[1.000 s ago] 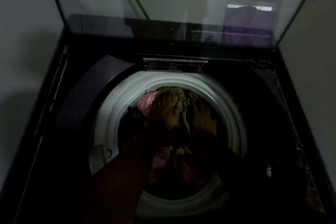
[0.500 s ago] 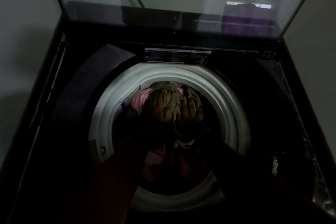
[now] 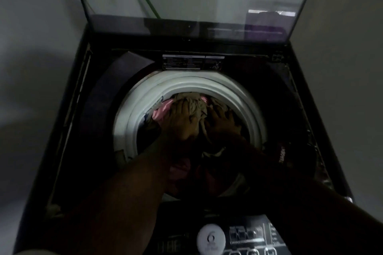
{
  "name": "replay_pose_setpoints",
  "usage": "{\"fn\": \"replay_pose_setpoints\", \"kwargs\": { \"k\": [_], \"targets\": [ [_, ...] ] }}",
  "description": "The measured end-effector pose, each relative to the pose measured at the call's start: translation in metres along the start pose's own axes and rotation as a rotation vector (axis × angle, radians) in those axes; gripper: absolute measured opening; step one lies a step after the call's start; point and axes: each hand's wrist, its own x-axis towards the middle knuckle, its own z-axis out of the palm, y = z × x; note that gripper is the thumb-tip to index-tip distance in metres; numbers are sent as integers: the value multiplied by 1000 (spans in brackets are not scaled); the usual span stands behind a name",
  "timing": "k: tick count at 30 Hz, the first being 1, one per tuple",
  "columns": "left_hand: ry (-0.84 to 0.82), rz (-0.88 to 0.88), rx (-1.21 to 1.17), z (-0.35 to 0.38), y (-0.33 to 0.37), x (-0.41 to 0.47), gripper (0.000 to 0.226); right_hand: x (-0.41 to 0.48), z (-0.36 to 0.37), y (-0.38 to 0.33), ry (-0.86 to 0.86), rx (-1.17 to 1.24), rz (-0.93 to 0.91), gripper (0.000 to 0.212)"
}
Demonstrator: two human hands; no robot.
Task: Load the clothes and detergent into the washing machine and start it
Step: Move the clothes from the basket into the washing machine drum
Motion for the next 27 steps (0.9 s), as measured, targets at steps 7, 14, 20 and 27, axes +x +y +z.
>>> {"fn": "replay_pose_setpoints", "kwargs": {
  "k": [7,14,20,27],
  "targets": [
    [-79,-133,-14,-101,5,-28,69,-55,-55,-7,119,56,-71,53],
    [76,-189,-150,-164,28,-76,43,-119,-92,-24,241,123,-163,36],
    [146,-199,-235,-192,67,-132,58,-165,-103,-26,337,234,-256,32],
    [306,-233,-254,-200,103,-201,40,-214,-103,-15,407,244,-401,38]
  ]
}}
